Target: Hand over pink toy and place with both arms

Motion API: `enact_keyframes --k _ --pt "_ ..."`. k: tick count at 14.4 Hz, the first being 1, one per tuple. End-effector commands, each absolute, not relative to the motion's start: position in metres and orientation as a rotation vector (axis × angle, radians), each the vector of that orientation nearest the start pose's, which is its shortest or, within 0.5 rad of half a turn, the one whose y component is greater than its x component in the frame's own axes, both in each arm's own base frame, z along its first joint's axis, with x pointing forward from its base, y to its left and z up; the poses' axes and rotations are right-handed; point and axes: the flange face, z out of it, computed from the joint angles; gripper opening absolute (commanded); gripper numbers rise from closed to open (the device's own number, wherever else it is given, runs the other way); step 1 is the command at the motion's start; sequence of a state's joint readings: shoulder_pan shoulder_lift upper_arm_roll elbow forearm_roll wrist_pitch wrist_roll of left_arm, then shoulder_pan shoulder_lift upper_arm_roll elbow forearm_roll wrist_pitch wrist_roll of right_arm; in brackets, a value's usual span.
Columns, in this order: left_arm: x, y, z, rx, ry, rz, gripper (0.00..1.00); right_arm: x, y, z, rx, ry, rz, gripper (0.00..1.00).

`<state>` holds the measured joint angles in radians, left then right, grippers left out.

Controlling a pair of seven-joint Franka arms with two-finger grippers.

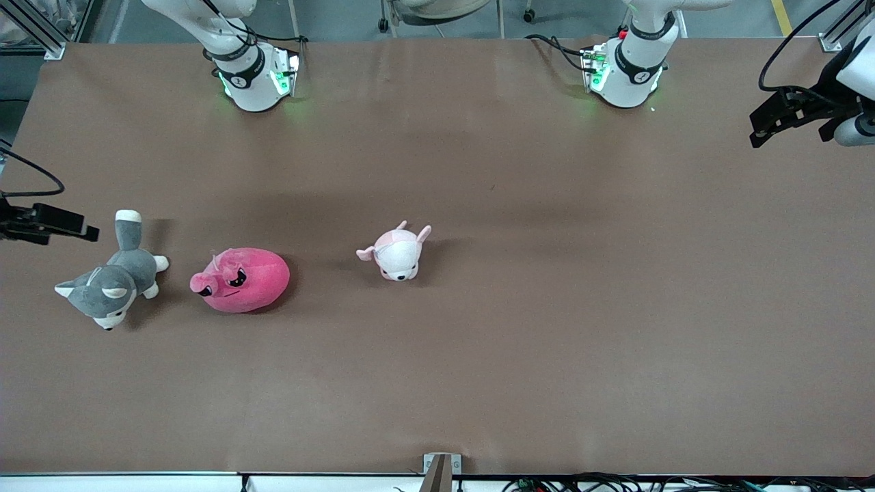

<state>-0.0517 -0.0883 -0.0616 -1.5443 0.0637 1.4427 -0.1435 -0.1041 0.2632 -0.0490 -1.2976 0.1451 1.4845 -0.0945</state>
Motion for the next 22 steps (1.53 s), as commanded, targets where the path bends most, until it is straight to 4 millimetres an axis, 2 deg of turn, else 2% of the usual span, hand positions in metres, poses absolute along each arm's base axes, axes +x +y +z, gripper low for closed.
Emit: enact_keyframes --k 1,2,4,5,8,10,16,19,20,22 --pt "0.510 -0.053 0.672 -3.088 -0.039 -0.003 1.00 0.605 -0.061 0.623 -3.097 0.165 0.037 1.00" --pt "0.510 -0.055 0.672 -3.091 -0.032 -0.002 1.00 0.601 -0.061 0.633 -3.118 0.163 0.003 1.00" --pt "0.510 -0.059 0.671 -3.132 -0.027 0.006 1.00 0.600 -0.064 0.637 -3.127 0.172 -0.013 1.00" --pt "0.509 -0.060 0.670 -3.135 -0.025 0.011 1.00 0.594 -0.067 0.647 -3.130 0.177 -0.058 1.00" --pt "0.509 -0.064 0.666 -3.134 -0.003 0.023 1.00 0.581 -0.070 0.642 -3.129 0.180 -0.133 1.00" --pt "0.508 -0.065 0.664 -3.133 0.007 0.030 1.00 0.568 -0.064 0.641 -3.127 0.166 -0.131 1.00" --pt "0.509 -0.067 0.662 -3.134 0.065 0.035 1.00 0.560 -0.061 0.632 -3.126 0.145 -0.100 1.00" --pt "0.510 -0.068 0.662 -3.131 0.069 0.035 1.00 0.549 -0.057 0.636 -3.131 0.128 -0.104 1.00" --pt "0.511 -0.069 0.661 -3.131 0.071 0.037 1.00 0.547 -0.057 0.631 -3.136 0.125 -0.092 1.00" --pt "0.512 -0.070 0.663 -3.131 0.074 0.033 1.00 0.547 -0.055 0.631 -3.187 0.100 -0.094 1.00"
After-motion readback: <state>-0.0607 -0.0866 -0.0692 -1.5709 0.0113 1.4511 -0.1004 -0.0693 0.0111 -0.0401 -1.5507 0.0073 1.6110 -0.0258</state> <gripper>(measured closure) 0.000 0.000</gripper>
